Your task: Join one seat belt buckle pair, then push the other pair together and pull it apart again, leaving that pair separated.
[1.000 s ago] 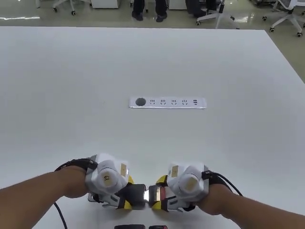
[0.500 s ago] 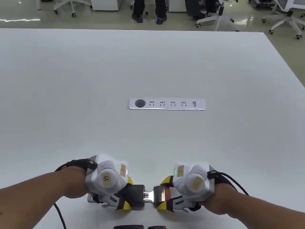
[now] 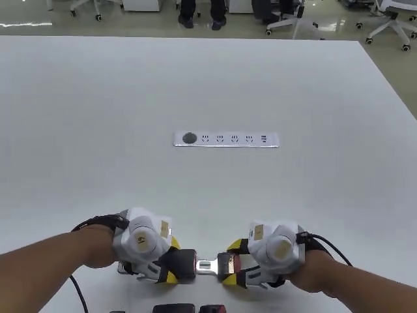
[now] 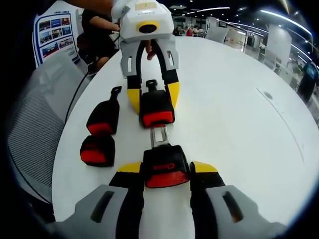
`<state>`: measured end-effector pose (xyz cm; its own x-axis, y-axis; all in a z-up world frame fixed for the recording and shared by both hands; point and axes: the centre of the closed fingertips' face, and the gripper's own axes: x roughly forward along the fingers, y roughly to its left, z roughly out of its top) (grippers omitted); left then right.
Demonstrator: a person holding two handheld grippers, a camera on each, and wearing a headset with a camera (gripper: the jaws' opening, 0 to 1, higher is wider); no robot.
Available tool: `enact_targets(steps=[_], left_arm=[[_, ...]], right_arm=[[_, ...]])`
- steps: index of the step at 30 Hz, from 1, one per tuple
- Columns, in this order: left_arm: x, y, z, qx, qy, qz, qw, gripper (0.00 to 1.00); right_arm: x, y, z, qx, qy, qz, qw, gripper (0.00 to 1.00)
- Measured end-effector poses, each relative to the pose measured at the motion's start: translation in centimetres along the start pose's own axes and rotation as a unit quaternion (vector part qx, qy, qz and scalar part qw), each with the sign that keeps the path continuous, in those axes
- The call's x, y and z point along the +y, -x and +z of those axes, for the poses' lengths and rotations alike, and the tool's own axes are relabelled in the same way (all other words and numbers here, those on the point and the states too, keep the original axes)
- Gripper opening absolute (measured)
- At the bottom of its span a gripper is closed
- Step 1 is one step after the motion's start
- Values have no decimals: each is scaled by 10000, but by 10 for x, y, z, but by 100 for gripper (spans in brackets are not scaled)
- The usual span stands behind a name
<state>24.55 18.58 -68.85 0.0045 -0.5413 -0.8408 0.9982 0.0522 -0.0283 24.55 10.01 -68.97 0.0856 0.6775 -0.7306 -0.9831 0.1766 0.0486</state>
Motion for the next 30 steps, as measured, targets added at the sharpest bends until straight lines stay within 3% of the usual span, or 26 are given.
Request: enact_targets(steps=[11, 30], left_arm=[[0, 0, 0, -22, 11, -1, 10000, 35], [1, 0, 0, -86, 12, -5, 10000, 35]], right_arm=[[-9, 13, -20, -43, -97, -141, 9998, 34], [-10, 50, -47, -88, -216, -186, 9996, 34]])
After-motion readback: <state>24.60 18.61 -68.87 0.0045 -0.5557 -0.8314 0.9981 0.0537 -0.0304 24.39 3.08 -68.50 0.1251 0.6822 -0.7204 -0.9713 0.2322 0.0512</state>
